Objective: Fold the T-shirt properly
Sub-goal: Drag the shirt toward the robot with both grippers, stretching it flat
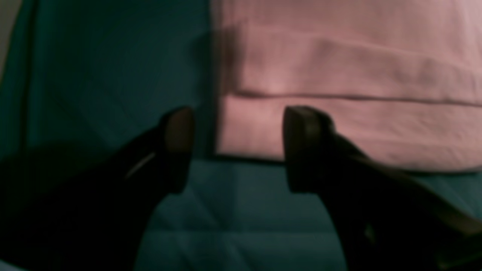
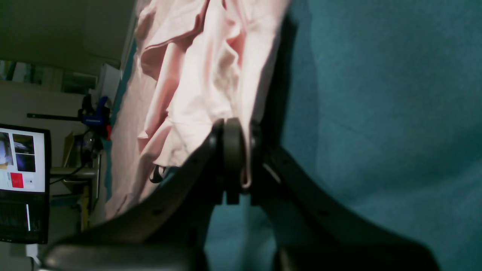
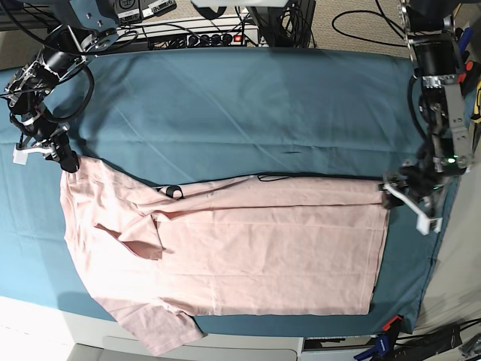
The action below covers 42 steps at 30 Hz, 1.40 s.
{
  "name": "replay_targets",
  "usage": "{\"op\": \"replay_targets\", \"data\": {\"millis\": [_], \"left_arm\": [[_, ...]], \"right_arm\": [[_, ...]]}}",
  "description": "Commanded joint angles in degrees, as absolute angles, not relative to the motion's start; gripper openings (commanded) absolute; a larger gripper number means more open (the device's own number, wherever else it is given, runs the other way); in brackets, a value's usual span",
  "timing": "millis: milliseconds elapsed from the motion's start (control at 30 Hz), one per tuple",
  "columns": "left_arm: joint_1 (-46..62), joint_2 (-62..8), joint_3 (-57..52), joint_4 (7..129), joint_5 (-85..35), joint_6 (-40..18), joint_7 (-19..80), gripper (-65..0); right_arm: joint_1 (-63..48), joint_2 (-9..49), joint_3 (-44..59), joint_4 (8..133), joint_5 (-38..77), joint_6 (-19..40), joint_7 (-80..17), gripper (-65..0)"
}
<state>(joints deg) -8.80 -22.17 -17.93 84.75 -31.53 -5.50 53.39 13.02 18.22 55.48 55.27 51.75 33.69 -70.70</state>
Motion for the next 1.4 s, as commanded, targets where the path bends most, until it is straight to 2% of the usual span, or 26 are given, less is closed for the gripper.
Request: {"op": "replay_targets", "data": {"millis": [0,167,600,667,700,833,933,1167,1367], "left_arm": [[-10.61,-22.59,-19.94,83.83,-33.43,-6.09,53.06,-27.3],[-12.45,-21.56,-25.87,76.42,-39.94,-9.39,55.35,-27.3],[-12.56,-18.09,-25.89,71.48,-45.74,-13.52,56.62,-27.6],[-12.56,-18.11,-25.89,71.48,-45.91,-13.58,56.60,-31.7],[-12.53,-18.13,-25.91,71.48,-45.91,-13.58,56.60,-36.4],[-12.53,-18.17,-25.91,71.48,-45.67,-13.58,56.07,-64.7],[-12.40,-19.03,-25.89,71.48,-45.65,-13.63,56.16,-65.0],[-11.70,-23.99,-25.91,71.50,-47.88,-15.77,56.62,-65.0],[-9.96,-24.47,-25.91,71.50,-49.69,-16.60,57.23,-65.0]], "right_arm": [[13.63,18.57,55.44,55.40,53.10,33.43,-72.01,-65.0],[13.63,18.57,55.44,55.40,53.10,33.43,-72.01,-65.0],[13.63,18.59,55.44,55.40,53.10,33.45,-72.01,-65.0],[13.63,18.59,55.44,55.40,53.10,33.45,-72.01,-65.0],[13.63,18.59,55.44,55.40,53.10,33.45,-72.01,-65.0],[13.63,18.59,55.44,55.40,53.08,33.50,-72.07,-65.0],[13.63,18.90,55.44,55.51,53.17,35.27,-73.17,-65.0],[13.47,22.61,55.44,55.51,54.92,35.38,-74.72,-65.0],[12.82,25.76,55.44,55.51,56.36,35.40,-76.99,-65.0]]}}
